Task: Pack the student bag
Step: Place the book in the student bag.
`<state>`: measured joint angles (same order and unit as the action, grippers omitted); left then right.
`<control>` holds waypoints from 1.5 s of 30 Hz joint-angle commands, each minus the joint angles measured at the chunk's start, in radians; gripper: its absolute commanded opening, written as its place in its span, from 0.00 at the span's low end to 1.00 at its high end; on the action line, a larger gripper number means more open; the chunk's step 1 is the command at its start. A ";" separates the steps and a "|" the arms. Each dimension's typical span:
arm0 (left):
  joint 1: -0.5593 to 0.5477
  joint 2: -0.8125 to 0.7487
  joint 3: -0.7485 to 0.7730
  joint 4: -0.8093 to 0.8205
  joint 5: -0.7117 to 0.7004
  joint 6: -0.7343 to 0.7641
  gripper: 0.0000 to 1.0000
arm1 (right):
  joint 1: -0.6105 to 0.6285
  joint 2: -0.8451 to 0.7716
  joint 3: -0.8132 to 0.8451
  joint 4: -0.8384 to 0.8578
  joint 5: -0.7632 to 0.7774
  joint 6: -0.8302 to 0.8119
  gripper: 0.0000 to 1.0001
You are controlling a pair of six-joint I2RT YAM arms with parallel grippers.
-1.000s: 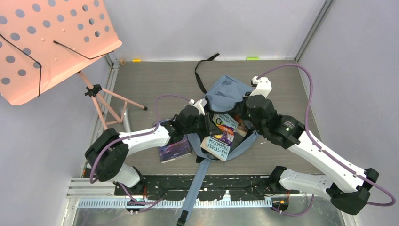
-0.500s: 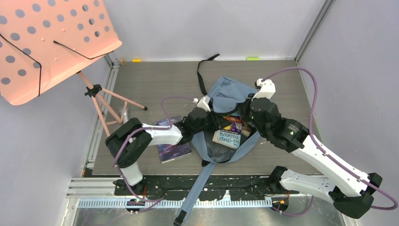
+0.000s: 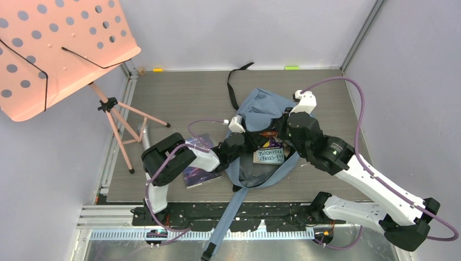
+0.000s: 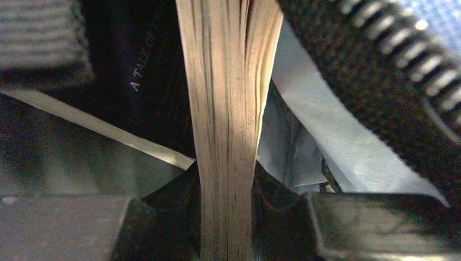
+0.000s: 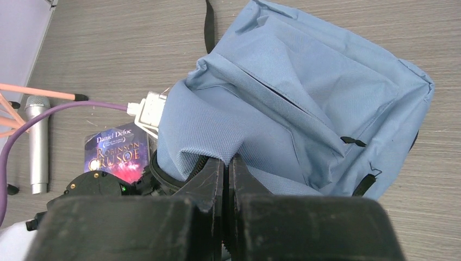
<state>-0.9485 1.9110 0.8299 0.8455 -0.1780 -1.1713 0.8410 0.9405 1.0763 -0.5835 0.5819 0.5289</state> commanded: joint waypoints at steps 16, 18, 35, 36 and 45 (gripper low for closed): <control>-0.019 -0.214 -0.014 -0.430 0.047 0.197 0.84 | -0.001 -0.013 0.013 0.092 0.029 0.018 0.00; -0.036 -0.216 -0.011 -0.457 0.074 0.202 0.84 | 0.000 -0.008 0.016 0.091 0.031 0.018 0.00; -0.162 -0.196 -0.124 -0.331 0.082 0.068 0.67 | 0.000 0.020 0.023 0.092 0.030 0.020 0.01; -0.162 -0.175 -0.121 -0.297 0.085 0.065 0.61 | 0.000 0.023 0.024 0.094 0.028 0.022 0.01; -0.165 -0.117 -0.064 -0.133 -0.108 0.189 0.36 | 0.000 0.030 0.028 0.096 0.025 0.023 0.01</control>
<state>-1.1130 1.7847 0.7181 0.5636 -0.1352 -1.0657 0.8410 0.9741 1.0657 -0.5755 0.5892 0.5304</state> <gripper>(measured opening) 0.364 0.052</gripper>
